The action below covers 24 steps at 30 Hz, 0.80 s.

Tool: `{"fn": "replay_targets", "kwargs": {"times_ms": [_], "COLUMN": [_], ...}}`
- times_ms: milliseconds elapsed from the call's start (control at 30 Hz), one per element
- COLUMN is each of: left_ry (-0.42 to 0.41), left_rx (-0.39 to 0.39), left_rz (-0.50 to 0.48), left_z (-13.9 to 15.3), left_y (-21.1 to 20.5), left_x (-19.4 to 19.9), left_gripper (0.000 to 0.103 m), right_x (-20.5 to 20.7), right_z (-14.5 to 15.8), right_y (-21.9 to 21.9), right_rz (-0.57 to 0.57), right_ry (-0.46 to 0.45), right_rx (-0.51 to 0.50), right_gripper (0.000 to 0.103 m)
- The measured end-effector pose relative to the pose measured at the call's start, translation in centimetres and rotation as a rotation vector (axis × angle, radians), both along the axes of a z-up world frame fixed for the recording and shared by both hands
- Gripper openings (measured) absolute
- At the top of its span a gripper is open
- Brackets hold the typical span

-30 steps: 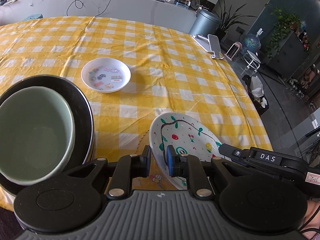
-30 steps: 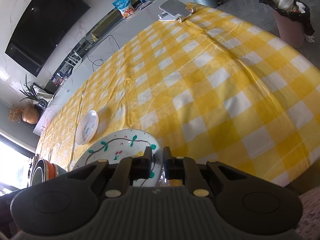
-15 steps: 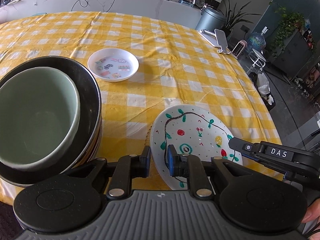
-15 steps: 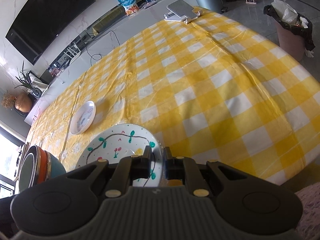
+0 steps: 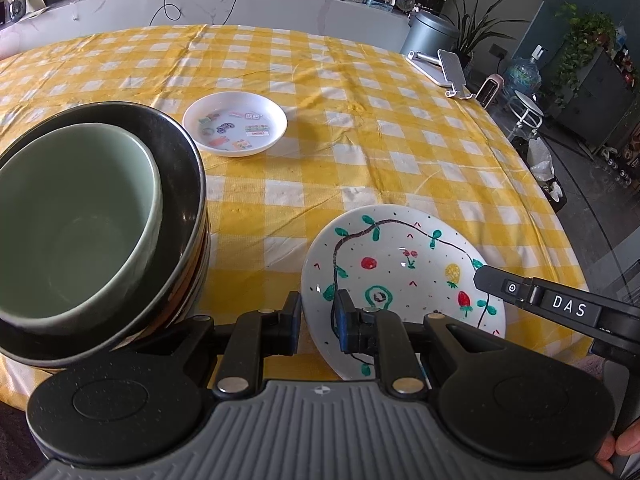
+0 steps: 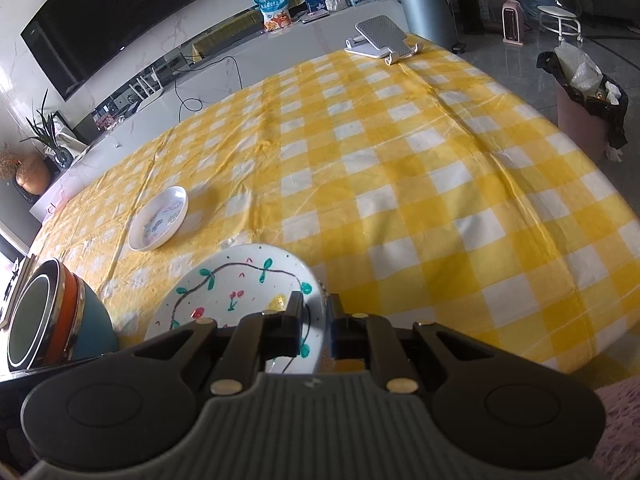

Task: Organize plates and bowls
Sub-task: 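Lift the 'Fruity' plate and carry it toward the bowl stack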

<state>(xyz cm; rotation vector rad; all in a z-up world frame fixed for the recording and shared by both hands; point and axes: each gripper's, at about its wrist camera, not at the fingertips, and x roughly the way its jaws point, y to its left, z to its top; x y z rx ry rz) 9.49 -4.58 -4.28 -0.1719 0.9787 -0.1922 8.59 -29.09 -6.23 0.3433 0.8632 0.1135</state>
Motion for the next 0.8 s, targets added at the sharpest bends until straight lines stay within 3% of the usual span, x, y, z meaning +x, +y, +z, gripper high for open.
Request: {"fn": "replay_targets", "kwargs": {"times_ms": [800], "left_ry": [-0.028], "left_rx": [0.079], "left_rz": [-0.038], "left_z": [-0.3], "left_y": [-0.9], "left_x": [-0.1], "left_gripper": [0.019], "right_x": [-0.3], "right_z": [-0.2], "right_y": [3.2], "right_rz": [0.048], "right_ry": [-0.035], "right_rx": [-0.264], "right_gripper": [0.011]}}
